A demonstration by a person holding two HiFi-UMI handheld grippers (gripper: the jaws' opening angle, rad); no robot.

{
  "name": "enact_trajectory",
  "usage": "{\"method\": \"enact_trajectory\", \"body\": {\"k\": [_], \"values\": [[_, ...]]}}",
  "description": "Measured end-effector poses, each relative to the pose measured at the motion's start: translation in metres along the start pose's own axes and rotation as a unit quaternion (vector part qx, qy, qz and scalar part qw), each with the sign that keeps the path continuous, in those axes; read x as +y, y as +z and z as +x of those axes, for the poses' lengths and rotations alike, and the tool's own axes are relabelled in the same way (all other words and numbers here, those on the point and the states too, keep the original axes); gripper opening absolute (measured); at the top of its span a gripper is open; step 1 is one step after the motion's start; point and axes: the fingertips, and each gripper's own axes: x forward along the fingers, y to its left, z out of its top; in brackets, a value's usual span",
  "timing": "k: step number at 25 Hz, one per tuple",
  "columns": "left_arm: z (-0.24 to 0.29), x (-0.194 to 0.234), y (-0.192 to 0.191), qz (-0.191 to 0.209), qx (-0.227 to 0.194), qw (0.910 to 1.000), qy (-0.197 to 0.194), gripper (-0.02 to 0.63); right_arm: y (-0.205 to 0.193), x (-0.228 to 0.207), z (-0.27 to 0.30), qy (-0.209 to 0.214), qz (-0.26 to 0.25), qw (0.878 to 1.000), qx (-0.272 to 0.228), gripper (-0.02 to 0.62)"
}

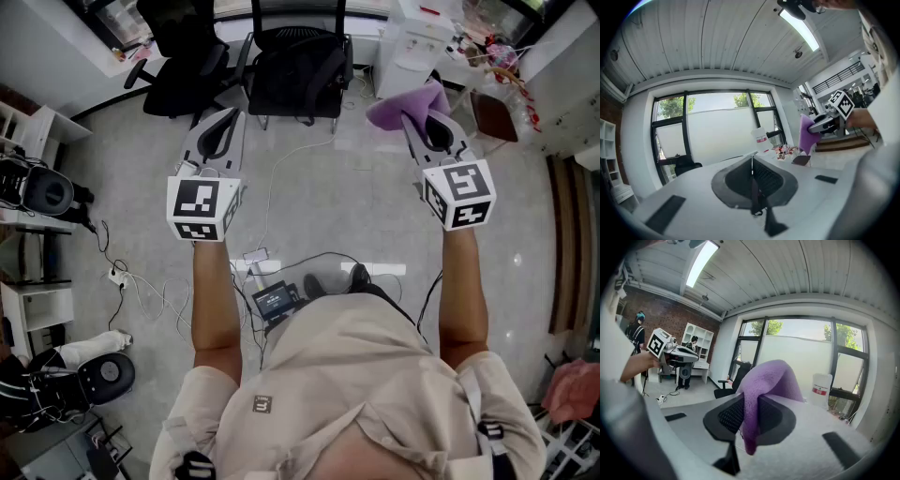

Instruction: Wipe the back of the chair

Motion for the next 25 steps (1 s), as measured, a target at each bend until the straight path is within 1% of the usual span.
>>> {"method": "enact_trajectory", "body": {"k": [8, 13, 19, 25], "values": [[0.004, 0.003, -0.001, 0.001, 0.003, 1.0000, -0.006, 0.009, 0.001, 0.001, 0.005, -0.002, 0.001, 1.000, 0.001, 0.043], [0.002, 0.014, -0.006, 0.002, 0.005, 1.0000, -0.005, 0.009, 0.004, 0.010, 0.012, -0.004, 0.001, 1.000, 0.002, 0.043], [0.011, 0.024, -0.013, -0.001, 0.006, 1.0000, -0.005, 0.009, 0.003, 0.013, 0.025, -0.007, 0.003, 1.000, 0.002, 0.043], [0.031, 0.024, -0.012, 0.003, 0.009, 0.9999, -0.006, 0.009, 0.005, 0.003, 0.040, -0.003, 0.028, 0.999, -0.015, 0.046]]}}
